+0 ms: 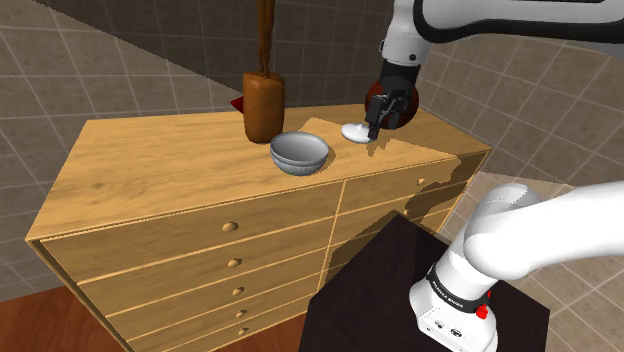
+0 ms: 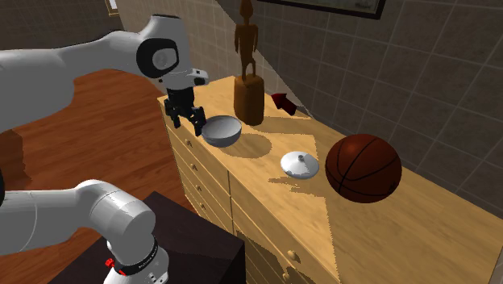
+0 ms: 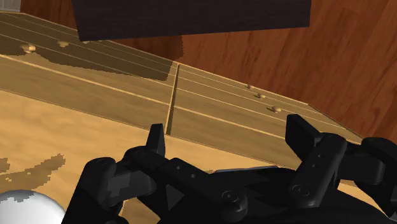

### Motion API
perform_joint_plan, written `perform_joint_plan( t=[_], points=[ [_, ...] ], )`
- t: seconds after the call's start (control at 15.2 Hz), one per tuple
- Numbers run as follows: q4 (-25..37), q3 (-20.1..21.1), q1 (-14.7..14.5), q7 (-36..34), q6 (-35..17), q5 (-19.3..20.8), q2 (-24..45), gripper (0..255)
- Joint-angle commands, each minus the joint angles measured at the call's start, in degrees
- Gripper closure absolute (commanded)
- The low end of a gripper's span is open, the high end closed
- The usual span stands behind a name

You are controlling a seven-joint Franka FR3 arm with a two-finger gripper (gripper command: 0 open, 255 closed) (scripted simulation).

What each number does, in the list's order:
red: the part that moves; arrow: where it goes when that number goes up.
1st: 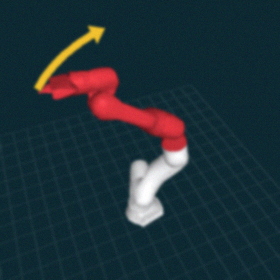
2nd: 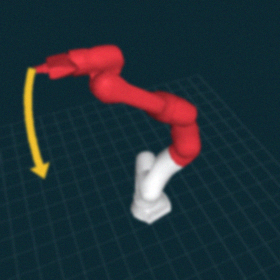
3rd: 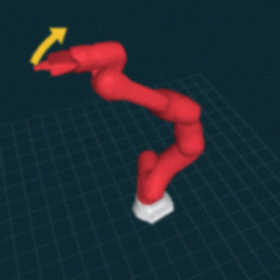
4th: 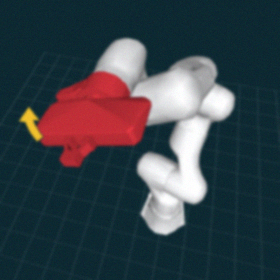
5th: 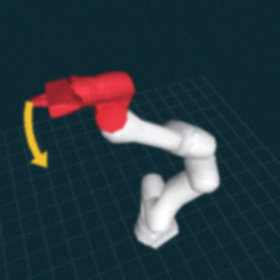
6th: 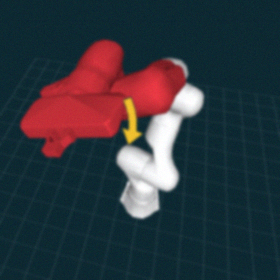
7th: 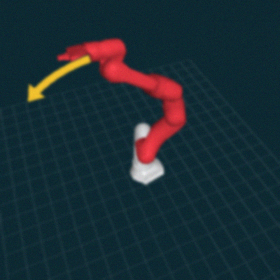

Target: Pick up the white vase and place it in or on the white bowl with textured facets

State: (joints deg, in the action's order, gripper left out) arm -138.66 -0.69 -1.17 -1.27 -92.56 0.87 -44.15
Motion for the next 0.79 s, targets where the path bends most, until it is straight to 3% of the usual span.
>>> perform_joint_plan(
  t=[0.0,0.73],
  points=[
    [0.0,0.0,0.0,0.0,0.0,0.0,0.0,0],
    [6.4,-10.0,3.3,12.0,-11.5,6.0,17.1,0]
  ],
)
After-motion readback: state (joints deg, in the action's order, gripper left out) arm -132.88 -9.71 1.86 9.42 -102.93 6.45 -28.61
